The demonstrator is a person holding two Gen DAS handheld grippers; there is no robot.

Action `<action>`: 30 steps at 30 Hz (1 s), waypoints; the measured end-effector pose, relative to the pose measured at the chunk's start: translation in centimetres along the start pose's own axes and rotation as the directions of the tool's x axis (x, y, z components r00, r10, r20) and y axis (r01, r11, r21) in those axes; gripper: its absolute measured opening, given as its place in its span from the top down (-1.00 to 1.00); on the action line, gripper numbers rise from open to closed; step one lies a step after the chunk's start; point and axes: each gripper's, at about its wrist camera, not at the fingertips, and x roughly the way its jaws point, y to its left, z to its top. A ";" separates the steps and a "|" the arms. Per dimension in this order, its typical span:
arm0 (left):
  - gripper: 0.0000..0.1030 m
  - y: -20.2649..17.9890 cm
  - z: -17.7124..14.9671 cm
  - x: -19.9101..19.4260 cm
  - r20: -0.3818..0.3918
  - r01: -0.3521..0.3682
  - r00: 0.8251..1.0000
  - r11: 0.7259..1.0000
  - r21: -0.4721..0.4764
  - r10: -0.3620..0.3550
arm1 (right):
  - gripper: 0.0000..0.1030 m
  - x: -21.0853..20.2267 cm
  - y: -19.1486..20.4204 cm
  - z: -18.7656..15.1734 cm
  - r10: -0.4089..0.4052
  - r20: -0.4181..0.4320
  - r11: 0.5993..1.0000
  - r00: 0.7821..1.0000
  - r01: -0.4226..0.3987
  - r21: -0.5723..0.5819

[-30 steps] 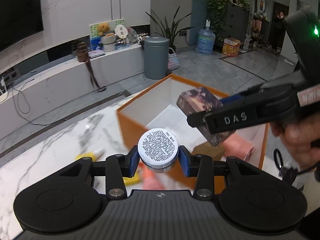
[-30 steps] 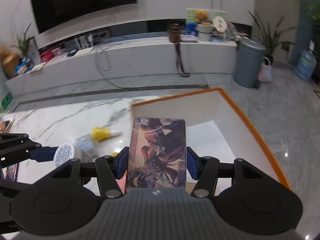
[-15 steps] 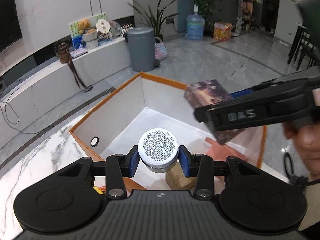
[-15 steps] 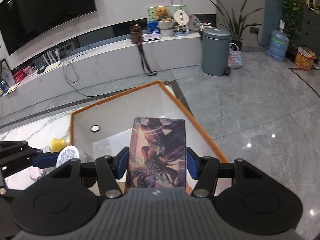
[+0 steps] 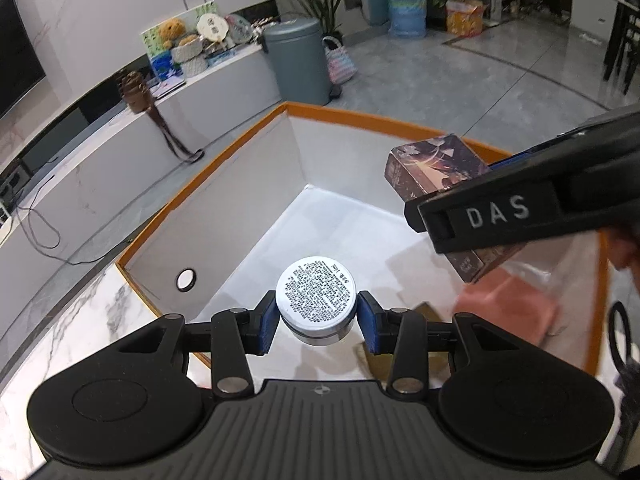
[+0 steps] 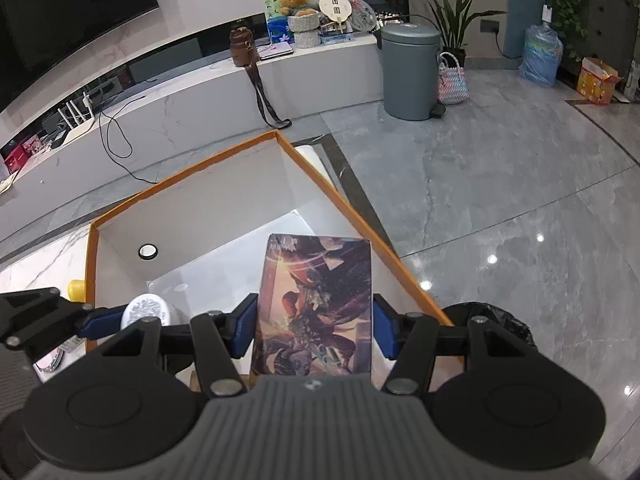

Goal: Organize rigid objects
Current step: 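Carry the white tin and illustrated card box over the orange box with both tools, then open the left tool to drop the white tin while the right tool releases the card box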

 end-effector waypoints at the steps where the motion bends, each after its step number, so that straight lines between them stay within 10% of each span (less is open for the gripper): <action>1: 0.08 0.2 0.0 0.4 -0.011 -0.008 1.000 1.000 -0.004 0.008 | -0.13 0.3 0.2 0.1 0.007 -0.003 1.000 1.000 -0.007 -0.003; 12: 0.01 0.4 -0.3 2.5 -0.050 -0.055 0.997 0.998 0.027 0.057 | -0.13 3.7 2.0 0.4 0.003 -0.041 1.000 0.999 -0.003 0.003; 17: -0.49 0.3 -0.2 2.7 -0.051 -0.059 0.997 0.997 0.056 0.062 | -0.15 4.6 2.1 0.4 -0.016 -0.080 1.000 0.997 0.017 0.012; 30: -0.51 1.4 0.3 -0.2 0.012 -0.015 1.000 1.000 -0.016 0.015 | -0.32 2.9 2.3 0.6 -0.020 -0.030 1.000 0.999 0.020 0.002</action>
